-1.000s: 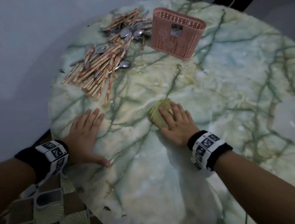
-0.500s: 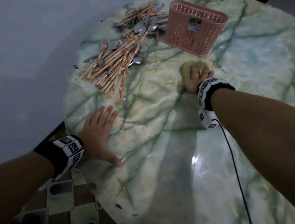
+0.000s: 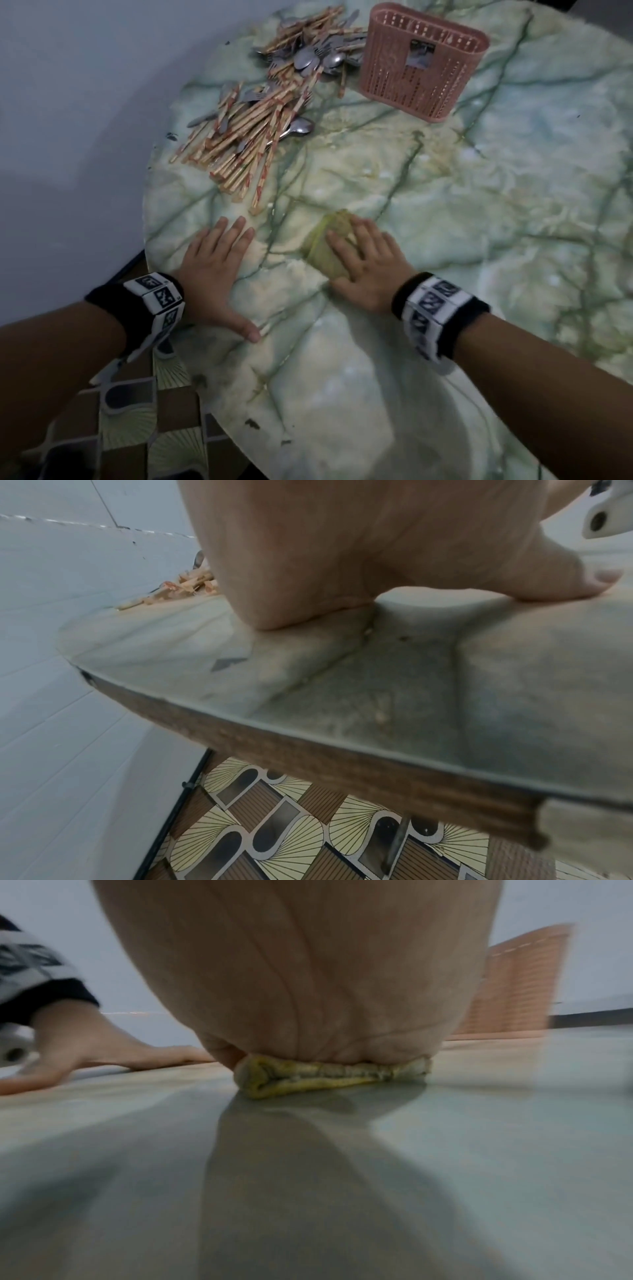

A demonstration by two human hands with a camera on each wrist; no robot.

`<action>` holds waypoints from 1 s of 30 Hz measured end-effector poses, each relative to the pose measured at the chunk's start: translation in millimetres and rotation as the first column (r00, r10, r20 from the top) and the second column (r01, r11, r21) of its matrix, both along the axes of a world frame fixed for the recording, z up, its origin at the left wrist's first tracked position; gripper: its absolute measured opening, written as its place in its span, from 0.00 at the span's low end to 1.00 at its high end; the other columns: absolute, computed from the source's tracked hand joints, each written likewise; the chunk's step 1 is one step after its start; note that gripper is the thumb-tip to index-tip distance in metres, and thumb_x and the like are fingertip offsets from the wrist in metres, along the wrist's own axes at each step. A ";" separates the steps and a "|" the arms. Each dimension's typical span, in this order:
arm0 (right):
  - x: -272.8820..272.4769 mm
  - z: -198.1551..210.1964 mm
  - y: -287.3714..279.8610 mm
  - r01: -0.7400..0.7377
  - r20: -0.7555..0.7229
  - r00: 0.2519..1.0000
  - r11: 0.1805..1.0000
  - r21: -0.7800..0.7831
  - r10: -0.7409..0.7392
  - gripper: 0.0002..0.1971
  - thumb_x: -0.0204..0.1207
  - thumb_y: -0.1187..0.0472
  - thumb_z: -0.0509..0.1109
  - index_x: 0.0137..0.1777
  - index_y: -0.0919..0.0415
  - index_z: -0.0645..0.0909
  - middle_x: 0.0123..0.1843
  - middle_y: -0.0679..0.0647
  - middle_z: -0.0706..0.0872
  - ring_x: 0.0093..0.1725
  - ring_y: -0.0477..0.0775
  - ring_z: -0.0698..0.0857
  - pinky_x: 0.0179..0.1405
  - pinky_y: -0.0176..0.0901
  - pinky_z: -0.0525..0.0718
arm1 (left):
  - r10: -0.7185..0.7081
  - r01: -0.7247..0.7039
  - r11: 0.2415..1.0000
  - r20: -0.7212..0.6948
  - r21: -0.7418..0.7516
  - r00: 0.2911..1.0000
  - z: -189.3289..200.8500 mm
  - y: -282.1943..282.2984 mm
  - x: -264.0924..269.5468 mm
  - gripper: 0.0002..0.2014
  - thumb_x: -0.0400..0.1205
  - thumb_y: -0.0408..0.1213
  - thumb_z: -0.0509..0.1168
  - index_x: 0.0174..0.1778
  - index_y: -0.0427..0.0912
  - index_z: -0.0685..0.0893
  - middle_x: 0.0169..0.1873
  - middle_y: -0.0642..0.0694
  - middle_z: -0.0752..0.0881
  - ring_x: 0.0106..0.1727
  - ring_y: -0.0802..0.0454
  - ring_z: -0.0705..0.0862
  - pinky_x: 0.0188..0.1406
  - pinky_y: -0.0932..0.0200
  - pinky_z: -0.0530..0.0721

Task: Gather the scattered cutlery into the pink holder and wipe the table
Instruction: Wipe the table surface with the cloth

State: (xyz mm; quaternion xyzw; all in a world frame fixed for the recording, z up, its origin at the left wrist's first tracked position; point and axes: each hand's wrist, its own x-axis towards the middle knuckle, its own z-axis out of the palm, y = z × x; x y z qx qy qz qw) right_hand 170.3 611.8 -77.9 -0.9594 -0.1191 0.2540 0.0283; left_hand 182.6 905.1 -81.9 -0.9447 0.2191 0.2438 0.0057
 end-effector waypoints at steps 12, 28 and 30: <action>103.3 -14.1 -41.2 0.483 0.083 0.872 0.876 0.003 -0.482 0.40 0.81 0.32 0.48 0.89 0.40 0.38 0.91 0.60 0.35 0.89 0.67 0.35 0.86 0.66 0.38 | -0.013 0.013 0.999 0.005 0.031 1.000 -1.1 0.3 0.0 0.85 0.43 0.94 0.55 0.86 0.45 0.27 0.84 0.46 0.23 0.84 0.43 0.21 0.84 0.39 0.29; -49.0 -2.9 -34.9 0.155 0.078 0.984 0.987 0.041 -0.157 0.40 0.75 0.31 0.47 0.87 0.30 0.39 0.92 0.52 0.37 0.90 0.58 0.40 0.87 0.62 0.42 | 0.002 -0.001 0.998 -0.017 0.060 1.000 4.2 -1.6 -0.6 0.84 0.43 0.94 0.54 0.86 0.47 0.26 0.84 0.46 0.22 0.85 0.43 0.23 0.85 0.40 0.32; -40.1 1.7 -70.9 0.294 0.058 0.954 0.956 -0.006 -0.293 0.38 0.81 0.33 0.52 0.88 0.31 0.38 0.92 0.53 0.37 0.90 0.60 0.41 0.87 0.64 0.42 | 0.004 -0.002 0.998 -0.020 0.067 1.000 5.9 -3.5 -1.4 0.85 0.42 0.94 0.54 0.86 0.48 0.25 0.84 0.46 0.22 0.85 0.43 0.24 0.85 0.40 0.33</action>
